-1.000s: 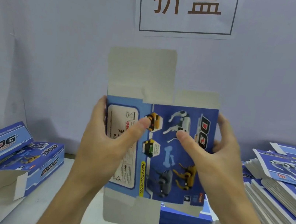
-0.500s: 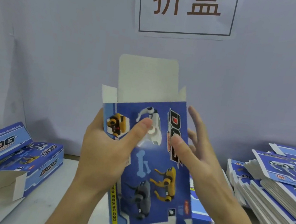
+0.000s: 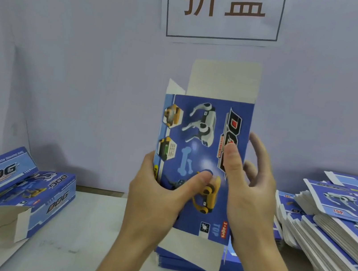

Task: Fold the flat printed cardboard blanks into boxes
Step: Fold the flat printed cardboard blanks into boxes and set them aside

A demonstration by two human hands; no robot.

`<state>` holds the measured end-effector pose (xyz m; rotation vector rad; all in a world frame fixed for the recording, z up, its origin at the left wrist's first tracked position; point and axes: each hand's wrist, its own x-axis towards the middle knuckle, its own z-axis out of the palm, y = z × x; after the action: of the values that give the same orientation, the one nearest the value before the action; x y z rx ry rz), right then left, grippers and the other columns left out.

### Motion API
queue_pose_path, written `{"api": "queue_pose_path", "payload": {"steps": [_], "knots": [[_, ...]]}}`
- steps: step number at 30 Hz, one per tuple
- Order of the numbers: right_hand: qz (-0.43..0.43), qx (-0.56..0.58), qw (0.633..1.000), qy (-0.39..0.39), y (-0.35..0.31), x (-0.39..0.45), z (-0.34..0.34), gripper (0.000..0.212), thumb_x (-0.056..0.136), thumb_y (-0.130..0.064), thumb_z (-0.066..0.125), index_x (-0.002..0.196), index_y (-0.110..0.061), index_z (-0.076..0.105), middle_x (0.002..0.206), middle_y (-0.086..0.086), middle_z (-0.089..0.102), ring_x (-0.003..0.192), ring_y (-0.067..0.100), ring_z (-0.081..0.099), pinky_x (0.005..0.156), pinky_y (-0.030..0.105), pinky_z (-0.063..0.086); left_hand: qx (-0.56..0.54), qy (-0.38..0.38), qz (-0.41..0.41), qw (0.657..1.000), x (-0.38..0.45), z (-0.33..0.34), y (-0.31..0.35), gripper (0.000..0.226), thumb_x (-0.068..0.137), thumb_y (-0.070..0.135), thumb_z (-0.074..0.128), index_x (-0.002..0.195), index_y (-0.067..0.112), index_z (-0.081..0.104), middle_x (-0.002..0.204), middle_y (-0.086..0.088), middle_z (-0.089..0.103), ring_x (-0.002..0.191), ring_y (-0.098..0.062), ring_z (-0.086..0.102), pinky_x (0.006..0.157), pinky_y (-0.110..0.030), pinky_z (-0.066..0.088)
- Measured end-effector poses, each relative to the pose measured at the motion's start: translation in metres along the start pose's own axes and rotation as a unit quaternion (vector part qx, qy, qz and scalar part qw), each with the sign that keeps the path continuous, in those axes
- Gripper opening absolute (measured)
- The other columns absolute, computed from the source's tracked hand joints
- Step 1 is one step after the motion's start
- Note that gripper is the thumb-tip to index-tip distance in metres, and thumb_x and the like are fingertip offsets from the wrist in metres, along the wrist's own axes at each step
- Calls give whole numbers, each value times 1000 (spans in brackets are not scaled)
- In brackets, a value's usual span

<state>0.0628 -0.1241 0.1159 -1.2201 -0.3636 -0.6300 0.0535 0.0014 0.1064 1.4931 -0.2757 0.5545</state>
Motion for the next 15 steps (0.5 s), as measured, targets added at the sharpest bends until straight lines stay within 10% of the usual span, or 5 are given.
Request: {"api": "queue_pose_path", "payload": {"steps": [6, 10, 15], "knots": [[3, -24, 999, 42, 1, 5, -11, 73, 69, -61, 70, 136, -47, 47, 110, -6, 72, 94, 11, 74, 70, 29, 63, 75, -17, 24, 997, 1, -1, 9, 67, 52, 67, 77, 102, 27, 58, 77, 8, 72, 61, -8, 69, 51, -21, 54], [59, -10, 996, -72, -5, 8, -18, 67, 73, -61, 71, 134, -43, 52, 107, -2, 76, 93, 21, 75, 72, 41, 63, 42, -38, -30, 998, 8, -15, 10, 79, 52, 68, 73, 117, 28, 52, 92, 6, 73, 76, -9, 73, 69, -28, 60], [53, -17, 990, -131, -2, 7, -14, 64, 81, -60, 73, 137, -38, 51, 110, -8, 75, 97, 11, 74, 72, 19, 58, -33, 5, 33, 999, 8, -16, 22, 66, 58, 60, 72, 112, 23, 60, 80, 14, 74, 76, -3, 73, 61, -11, 52]]}}
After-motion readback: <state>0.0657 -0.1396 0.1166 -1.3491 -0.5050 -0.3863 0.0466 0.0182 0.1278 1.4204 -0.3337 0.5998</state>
